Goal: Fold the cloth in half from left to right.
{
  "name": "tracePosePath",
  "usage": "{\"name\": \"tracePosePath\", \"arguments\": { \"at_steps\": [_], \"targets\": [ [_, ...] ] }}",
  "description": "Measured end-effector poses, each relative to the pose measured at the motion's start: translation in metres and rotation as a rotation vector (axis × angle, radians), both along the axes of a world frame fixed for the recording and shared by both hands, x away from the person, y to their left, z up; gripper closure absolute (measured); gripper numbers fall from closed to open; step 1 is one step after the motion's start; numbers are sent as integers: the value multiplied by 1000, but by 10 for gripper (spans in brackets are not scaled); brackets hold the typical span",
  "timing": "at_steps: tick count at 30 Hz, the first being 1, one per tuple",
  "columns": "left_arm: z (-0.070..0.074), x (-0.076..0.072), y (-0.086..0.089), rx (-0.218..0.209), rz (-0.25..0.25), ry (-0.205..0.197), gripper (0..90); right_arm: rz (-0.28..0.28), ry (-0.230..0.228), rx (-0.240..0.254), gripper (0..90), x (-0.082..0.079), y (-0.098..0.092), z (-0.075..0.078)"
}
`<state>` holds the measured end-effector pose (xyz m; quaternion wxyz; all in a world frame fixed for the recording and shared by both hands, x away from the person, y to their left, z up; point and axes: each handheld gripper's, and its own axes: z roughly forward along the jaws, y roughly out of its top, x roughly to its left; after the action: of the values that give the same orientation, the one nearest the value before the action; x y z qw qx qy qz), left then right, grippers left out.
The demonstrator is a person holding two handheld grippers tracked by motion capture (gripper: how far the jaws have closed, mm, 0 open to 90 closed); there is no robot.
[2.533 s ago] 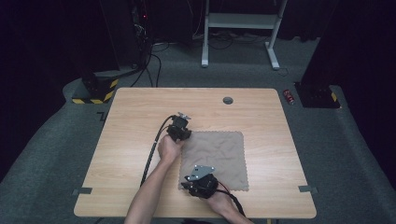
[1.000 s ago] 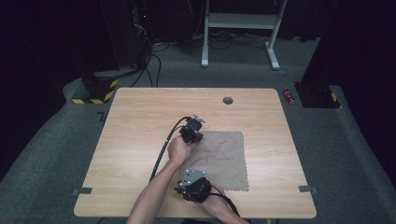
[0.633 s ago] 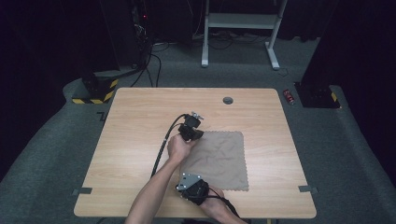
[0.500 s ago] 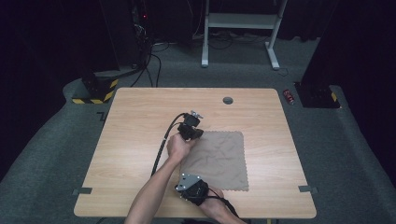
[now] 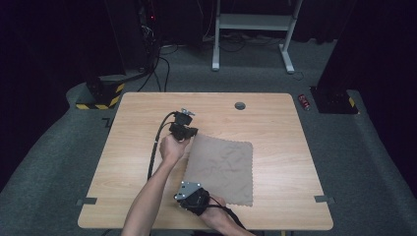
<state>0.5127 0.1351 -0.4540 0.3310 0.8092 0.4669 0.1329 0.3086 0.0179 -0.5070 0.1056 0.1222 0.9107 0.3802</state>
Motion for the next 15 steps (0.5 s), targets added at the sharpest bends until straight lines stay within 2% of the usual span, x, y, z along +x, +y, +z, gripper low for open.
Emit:
{"name": "tracePosePath", "arguments": {
  "at_steps": [3, 8, 13, 15],
  "targets": [
    [5, -1, 17, 23, 35, -3, 900, 8, -6, 9, 900, -2, 5, 4],
    [7, -3, 34, 7, 74, 5, 900, 18, -12, 46, 900, -4, 7, 11],
    [6, -3, 29, -14, 59, 0, 900, 1, -14, 68, 900, -5, -4, 12],
    [3, -1, 19, 9, 37, -8, 900, -9, -13, 74, 900, -5, -8, 11]
  ]
}}
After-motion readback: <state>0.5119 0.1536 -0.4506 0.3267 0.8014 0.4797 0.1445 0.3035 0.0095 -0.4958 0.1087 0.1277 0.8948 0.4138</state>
